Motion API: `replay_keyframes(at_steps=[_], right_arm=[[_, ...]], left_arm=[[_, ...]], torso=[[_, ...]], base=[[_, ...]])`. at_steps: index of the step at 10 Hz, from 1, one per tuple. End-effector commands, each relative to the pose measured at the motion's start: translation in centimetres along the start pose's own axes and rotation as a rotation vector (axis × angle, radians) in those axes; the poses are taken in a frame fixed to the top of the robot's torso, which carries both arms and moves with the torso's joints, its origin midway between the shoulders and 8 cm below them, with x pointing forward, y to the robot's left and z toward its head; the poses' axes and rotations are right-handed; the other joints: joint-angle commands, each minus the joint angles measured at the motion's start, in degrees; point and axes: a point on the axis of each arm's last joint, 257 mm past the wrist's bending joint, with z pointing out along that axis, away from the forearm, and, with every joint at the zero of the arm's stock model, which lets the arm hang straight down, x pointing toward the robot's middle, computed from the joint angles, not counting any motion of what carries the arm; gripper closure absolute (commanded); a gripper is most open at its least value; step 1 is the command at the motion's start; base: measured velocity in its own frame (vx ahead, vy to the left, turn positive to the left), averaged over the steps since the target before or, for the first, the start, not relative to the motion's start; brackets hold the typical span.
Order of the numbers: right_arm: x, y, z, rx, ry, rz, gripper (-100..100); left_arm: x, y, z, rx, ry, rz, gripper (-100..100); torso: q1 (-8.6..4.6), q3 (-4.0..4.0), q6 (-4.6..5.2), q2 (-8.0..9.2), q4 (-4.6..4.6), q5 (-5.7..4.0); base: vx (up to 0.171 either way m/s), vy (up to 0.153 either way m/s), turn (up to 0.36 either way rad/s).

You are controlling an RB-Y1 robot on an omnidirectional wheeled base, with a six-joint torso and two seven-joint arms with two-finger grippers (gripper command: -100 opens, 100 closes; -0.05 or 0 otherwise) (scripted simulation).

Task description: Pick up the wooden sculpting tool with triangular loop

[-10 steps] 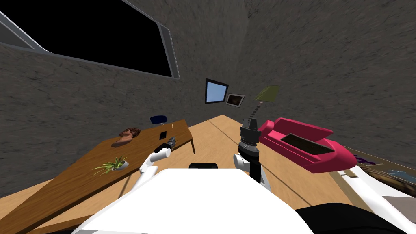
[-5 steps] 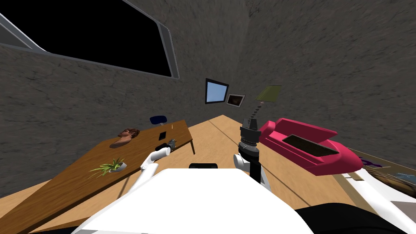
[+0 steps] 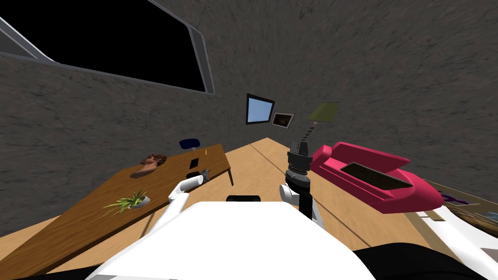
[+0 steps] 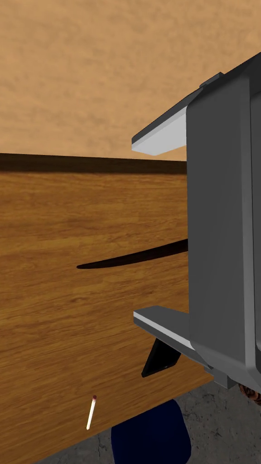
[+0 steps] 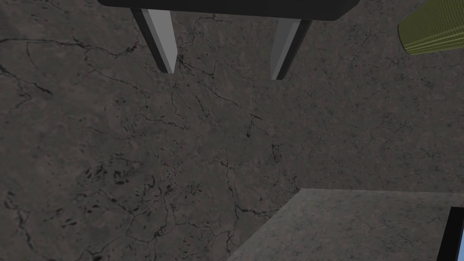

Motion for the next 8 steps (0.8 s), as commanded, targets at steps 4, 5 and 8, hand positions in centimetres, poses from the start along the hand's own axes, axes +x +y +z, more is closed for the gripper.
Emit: replay_keyframes(at_steps=[4, 5, 8], right_arm=[[0.0, 0.0, 0.0, 0.0, 0.0, 0.0, 0], [0.0, 0.0, 0.0, 0.0, 0.0, 0.0, 0], [0.0, 0.0, 0.0, 0.0, 0.0, 0.0, 0]], left_arm=[[-1.7, 2.9, 0.8, -0.14, -0.036, -0.059, -100], [-2.4, 3.8, 0.8, -0.187, -0.05, -0.08, -100], [-3.7, 5.1, 0.8, -0.266, -0.081, -0.118, -100]], torso=[[0.07, -0.04, 0.0, -0.07, -0.01, 0.01], [0.06, -0.03, 0.0, -0.05, -0.01, 0.02], [0.04, -0.01, 0.0, -0.01, 0.0, 0.01]], base=[[0.042, 0.019, 0.016], [0.043, 0.02, 0.014], [0.046, 0.022, 0.018]])
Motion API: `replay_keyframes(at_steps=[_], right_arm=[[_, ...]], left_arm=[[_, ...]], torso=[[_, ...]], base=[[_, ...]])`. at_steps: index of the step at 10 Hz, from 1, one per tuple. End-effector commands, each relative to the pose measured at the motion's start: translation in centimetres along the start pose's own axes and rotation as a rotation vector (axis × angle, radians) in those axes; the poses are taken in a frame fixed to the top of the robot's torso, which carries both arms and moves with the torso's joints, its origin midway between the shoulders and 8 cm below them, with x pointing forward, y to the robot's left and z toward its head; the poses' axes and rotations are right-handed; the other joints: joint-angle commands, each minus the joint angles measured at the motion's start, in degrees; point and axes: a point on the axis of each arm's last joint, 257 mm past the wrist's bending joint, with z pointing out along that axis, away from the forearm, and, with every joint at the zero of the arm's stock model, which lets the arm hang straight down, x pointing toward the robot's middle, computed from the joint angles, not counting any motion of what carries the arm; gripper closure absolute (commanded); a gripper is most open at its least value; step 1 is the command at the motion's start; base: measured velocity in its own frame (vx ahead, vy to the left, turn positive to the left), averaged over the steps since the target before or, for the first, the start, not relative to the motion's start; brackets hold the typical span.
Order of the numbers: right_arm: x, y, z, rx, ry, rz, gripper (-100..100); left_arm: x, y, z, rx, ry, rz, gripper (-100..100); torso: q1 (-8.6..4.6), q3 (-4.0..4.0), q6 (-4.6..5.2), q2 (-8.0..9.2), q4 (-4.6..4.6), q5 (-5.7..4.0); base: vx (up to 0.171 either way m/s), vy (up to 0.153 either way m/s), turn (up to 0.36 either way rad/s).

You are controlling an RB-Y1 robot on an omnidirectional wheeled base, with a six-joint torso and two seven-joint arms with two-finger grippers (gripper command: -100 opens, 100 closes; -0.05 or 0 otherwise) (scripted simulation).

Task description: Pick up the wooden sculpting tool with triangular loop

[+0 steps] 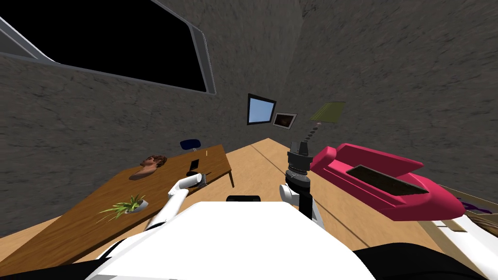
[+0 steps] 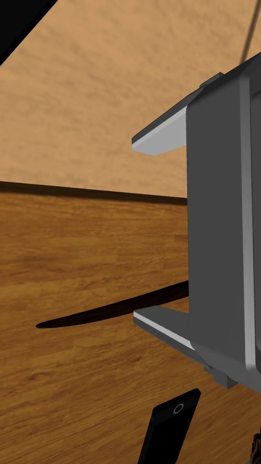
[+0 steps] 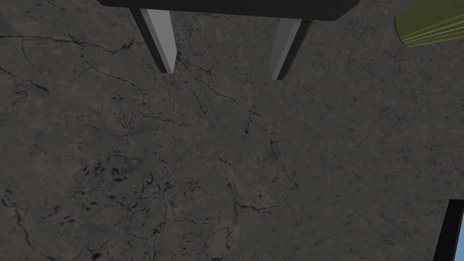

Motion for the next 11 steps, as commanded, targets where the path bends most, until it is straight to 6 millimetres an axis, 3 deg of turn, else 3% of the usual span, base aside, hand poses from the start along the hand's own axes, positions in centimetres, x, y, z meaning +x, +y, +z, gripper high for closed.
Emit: replay_keyframes(at_steps=[1, 8, 11], right_arm=[[0.0, 0.0, 0.0, 0.0, 0.0, 0.0, 0], [0.0, 0.0, 0.0, 0.0, 0.0, 0.0, 0], [0.0, 0.0, 0.0, 0.0, 0.0, 0.0, 0]], left_arm=[[-0.5, 0.5, 0.0, -0.029, -0.01, -0.014, -100], [-4.7, 3.1, -0.3, -0.2, -0.101, -0.103, -100], [-6.3, 3.3, -0.7, -0.24, -0.136, -0.133, -100]], torso=[[0.0, 0.0, 0.0, 0.0, 0.0, 0.0], [0.11, -0.02, 0.0, -0.02, -0.01, 0.02], [0.2, -0.11, 0.0, -0.19, -0.04, 0.05]], base=[[0.052, 0.032, 0.008], [0.06, 0.048, 0.013], [0.124, 0.088, -0.008]])
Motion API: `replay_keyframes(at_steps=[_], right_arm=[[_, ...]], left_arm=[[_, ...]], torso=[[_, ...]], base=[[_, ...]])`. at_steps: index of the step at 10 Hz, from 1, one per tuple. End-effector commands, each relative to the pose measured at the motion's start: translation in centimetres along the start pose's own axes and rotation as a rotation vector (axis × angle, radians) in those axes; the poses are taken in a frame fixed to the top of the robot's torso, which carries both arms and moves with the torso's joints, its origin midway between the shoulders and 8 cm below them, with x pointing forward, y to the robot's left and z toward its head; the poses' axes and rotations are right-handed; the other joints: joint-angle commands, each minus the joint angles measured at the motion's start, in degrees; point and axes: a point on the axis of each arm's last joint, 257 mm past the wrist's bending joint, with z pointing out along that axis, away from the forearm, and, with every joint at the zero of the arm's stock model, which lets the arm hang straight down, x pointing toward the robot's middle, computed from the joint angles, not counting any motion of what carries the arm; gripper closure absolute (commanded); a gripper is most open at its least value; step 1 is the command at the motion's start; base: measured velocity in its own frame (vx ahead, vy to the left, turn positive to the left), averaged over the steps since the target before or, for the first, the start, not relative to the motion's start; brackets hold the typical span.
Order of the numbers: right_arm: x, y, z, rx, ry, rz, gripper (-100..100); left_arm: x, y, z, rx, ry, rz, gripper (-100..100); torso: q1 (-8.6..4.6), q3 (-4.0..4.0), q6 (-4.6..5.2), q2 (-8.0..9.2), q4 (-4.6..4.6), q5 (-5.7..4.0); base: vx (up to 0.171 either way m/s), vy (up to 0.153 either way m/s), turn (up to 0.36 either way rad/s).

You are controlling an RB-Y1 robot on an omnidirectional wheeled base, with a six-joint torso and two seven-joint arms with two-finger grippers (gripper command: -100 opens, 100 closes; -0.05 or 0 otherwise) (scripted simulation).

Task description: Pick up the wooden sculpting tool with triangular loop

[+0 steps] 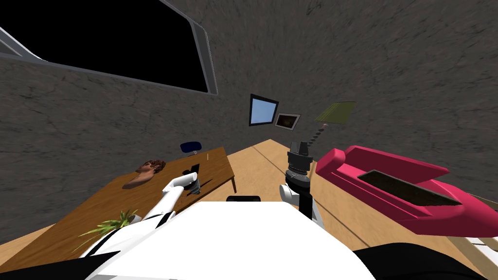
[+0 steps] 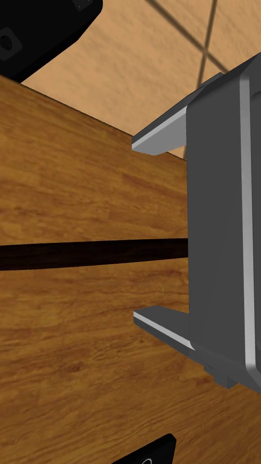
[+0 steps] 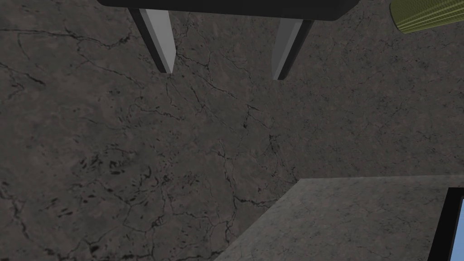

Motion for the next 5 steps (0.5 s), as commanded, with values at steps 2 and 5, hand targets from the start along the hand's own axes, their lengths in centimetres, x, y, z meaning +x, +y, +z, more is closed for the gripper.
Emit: replay_keyframes(at_steps=[2, 5], right_arm=[[0.0, 0.0, 0.0, 0.0, 0.0, 0.0, 0], [0.0, 0.0, 0.0, 0.0, 0.0, 0.0, 0]], left_arm=[[0.0, 0.0, 0.0, -0.002, -0.001, -0.002, 0], [0.2, 1.3, 1.6, 0.002, 0.001, 0.002, -100]], torso=[[-0.17, 0.1, -0.01, 0.2, 0.02, -0.01], [-0.29, 0.23, -0.01, 0.43, 0.08, -0.05]], base=[[0.043, 0.03, -0.006], [0.03, 0.025, 0.014]])
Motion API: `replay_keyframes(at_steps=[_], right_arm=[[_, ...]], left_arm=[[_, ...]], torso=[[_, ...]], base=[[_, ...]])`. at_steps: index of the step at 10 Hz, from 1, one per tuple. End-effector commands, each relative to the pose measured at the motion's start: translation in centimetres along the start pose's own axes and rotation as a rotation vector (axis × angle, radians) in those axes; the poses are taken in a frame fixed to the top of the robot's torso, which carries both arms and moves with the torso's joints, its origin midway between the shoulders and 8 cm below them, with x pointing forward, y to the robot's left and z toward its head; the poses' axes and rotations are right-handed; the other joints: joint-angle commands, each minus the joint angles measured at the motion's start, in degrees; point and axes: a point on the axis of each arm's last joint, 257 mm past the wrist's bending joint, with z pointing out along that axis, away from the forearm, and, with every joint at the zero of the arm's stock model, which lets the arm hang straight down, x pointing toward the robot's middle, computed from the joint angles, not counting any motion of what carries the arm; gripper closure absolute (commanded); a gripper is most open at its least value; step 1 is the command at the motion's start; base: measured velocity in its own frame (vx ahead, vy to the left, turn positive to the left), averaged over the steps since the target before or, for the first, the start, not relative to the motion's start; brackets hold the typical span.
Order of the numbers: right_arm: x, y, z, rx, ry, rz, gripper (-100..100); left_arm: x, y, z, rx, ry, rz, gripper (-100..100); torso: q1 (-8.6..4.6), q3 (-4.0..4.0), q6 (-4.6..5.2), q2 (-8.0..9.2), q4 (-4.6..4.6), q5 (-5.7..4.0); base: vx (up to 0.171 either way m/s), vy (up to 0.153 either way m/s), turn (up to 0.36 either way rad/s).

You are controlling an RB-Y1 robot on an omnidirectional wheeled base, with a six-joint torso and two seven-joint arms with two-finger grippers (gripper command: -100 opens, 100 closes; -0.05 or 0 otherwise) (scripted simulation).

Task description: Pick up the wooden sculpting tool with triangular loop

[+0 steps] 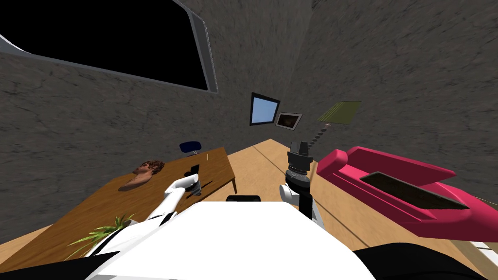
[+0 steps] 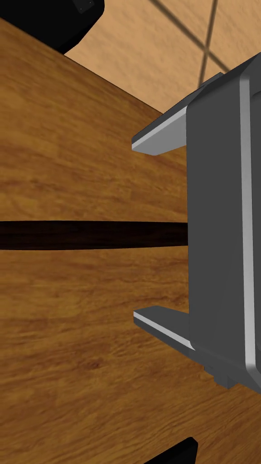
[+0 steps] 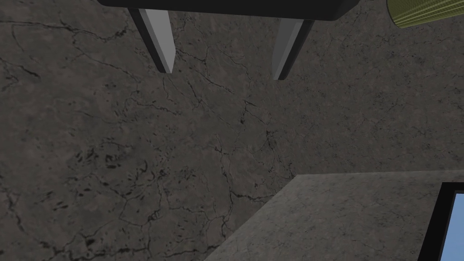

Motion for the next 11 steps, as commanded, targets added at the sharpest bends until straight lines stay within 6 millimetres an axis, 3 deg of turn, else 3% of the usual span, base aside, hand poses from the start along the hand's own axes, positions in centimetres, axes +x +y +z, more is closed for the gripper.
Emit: replay_keyframes(at_steps=[1, 2, 3, 7, 8, 9, 11], right_arm=[[0.0, 0.0, 0.0, 0.0, 0.0, 0.0, 0], [0.0, 0.0, 0.0, 0.0, 0.0, 0.0, 0], [0.0, 0.0, 0.0, 0.0, 0.0, 0.0, 0], [0.0, 0.0, 0.0, 0.0, 0.0, 0.0, 0], [0.0, 0.0, 0.0, 0.0, 0.0, 0.0, 0], [0.0, 0.0, 0.0, 0.0, 0.0, 0.0, 0], [0.0, 0.0, 0.0, 0.0, 0.0, 0.0, 0]], left_arm=[[0.0, 0.4, 0.6, 0.003, 0.001, 0.002, -100], [-0.1, 0.4, 0.4, 0.001, 0.0, 0.0, -100], [-0.1, 0.4, 0.4, 0.003, 0.001, 0.001, 100], [0.0, 0.3, 0.4, 0.003, 0.001, 0.001, 100], [0.0, 0.3, 0.4, 0.003, 0.001, 0.001, 0], [-0.1, -0.4, -0.4, 0.001, 0.0, -0.001, 100], [-0.3, -0.9, -1.0, -0.001, -0.001, -0.003, 100]], torso=[[0.0, 0.0, 0.0, 0.0, 0.0, 0.0], [0.0, 0.01, 0.0, 0.02, 0.01, 0.0], [-0.05, 0.03, 0.01, 0.06, 0.02, -0.02], [0.07, -0.01, 0.02, 0.02, -0.03, 0.08], [0.08, -0.02, 0.02, 0.01, -0.03, 0.08], [0.08, -0.02, 0.02, 0.0, -0.03, 0.08], [-0.02, 0.04, 0.02, 0.1, -0.01, 0.05]], base=[[0.023, 0.024, 0.013], [0.01, 0.011, 0.002], [0.0, 0.0, 0.0], [0.0, 0.0, 0.0], [0.0, 0.0, 0.0], [-0.019, -0.016, -0.02], [-0.031, -0.024, -0.012]])
